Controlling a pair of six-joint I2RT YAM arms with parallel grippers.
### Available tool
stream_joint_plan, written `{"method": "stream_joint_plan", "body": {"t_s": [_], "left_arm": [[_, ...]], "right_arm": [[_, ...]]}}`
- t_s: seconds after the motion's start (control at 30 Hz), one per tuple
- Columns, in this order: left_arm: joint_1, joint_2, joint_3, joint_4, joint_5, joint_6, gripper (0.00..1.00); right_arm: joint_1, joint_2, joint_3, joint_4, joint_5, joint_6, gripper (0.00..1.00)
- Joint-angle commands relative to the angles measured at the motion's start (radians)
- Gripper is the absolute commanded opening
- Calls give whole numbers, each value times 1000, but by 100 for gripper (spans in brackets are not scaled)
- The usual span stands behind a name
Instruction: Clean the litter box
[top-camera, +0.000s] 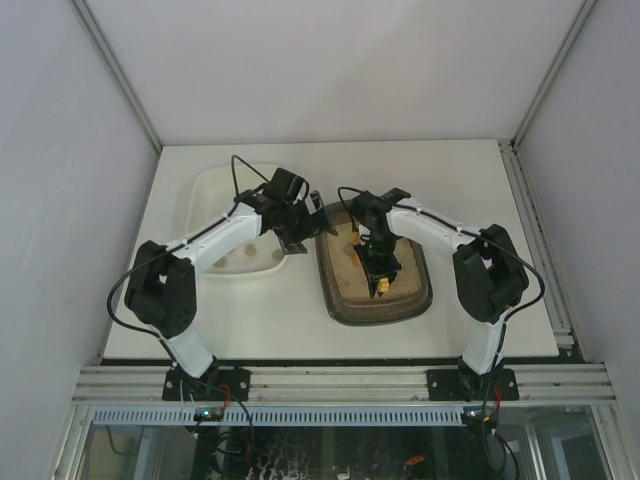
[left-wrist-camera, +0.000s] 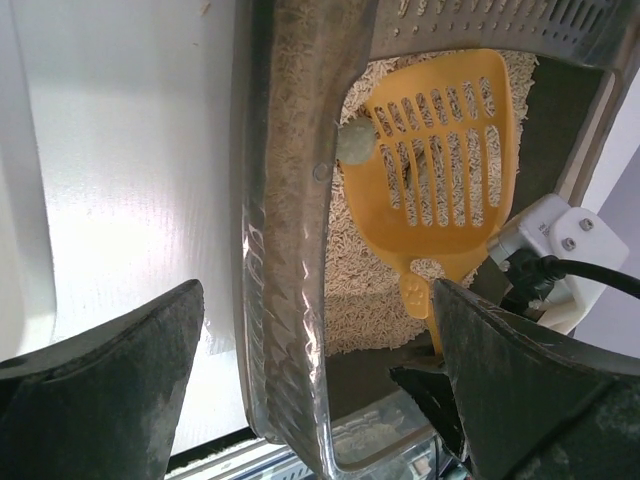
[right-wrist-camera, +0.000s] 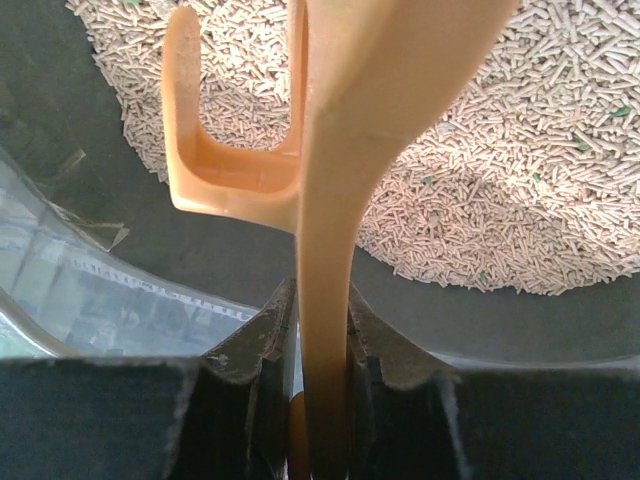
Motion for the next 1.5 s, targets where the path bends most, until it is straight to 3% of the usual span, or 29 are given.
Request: {"method": "stream_joint_plan", "body": {"t_s": [0.0,0.27,0.43,0.63,0.97,1.33,1.47], "left_arm": [[-12,-30,-20,33,-3,-16,100],[22,-85,-17,20,-39,41,100],[94,-107,38,-47,-63,128,100],[191,-164,20,-66,-98,191,100],[279,-293,-63,-63,-114,290,100],[304,-473,-169,-35,-152,421,100],[318,-566,-232,2,-161,487,100]], "right_arm": [[11,43,8,62,-86,-5,0],[-62,-43,-41,105,-148,-7,0],[-163,-174,-210,266,-352,19,0],[-200,-187,-287,376,-519,47,0],[-174,-187,-304,409,-537,66,0],[-217,-417,-447,457,-497,150,0],[-236,-539,-553,574,-469,208,0]]}}
